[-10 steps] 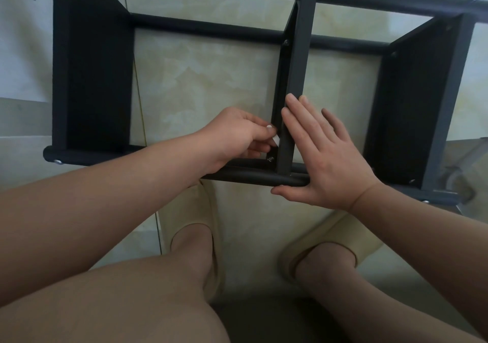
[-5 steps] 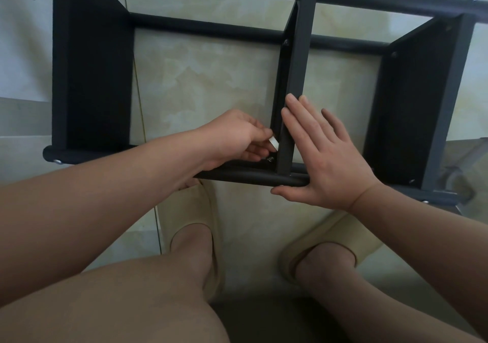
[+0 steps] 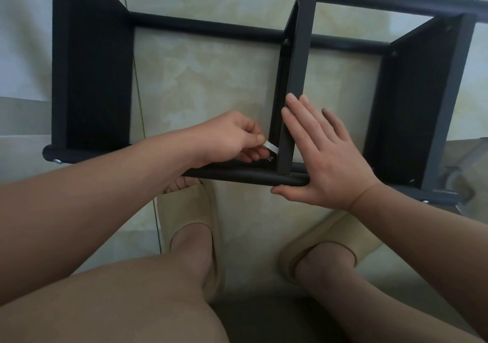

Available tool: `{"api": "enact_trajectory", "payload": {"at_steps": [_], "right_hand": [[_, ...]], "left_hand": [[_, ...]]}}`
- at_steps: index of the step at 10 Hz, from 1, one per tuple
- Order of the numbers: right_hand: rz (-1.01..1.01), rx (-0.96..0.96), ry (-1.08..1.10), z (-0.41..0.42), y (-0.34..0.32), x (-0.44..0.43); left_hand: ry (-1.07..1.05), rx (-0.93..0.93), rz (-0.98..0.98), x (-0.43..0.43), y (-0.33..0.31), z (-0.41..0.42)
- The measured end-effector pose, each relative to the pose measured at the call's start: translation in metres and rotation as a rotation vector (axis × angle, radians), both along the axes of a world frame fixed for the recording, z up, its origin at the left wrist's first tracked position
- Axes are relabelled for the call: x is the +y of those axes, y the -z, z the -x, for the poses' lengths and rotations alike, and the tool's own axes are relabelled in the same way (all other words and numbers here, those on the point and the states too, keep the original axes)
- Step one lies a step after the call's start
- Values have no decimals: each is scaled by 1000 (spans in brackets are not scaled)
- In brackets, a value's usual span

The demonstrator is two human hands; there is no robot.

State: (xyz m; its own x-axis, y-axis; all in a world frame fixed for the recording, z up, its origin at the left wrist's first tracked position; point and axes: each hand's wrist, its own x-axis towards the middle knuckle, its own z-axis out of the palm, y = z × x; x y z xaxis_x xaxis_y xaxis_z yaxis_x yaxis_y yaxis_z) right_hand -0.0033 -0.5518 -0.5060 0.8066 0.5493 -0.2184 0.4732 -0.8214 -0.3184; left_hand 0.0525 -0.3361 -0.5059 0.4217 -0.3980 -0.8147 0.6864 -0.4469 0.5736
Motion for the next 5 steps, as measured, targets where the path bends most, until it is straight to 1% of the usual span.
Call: {"api": "enact_trajectory", "payload": {"at_steps": [3,5], "right_hand": [[6,12,-2,0,0,0],[11,14,-4,-1,-1,0]], "left_hand": [[188,-124,-13,6,-1,2],[303,-153,-13,9,-1,1]]}}
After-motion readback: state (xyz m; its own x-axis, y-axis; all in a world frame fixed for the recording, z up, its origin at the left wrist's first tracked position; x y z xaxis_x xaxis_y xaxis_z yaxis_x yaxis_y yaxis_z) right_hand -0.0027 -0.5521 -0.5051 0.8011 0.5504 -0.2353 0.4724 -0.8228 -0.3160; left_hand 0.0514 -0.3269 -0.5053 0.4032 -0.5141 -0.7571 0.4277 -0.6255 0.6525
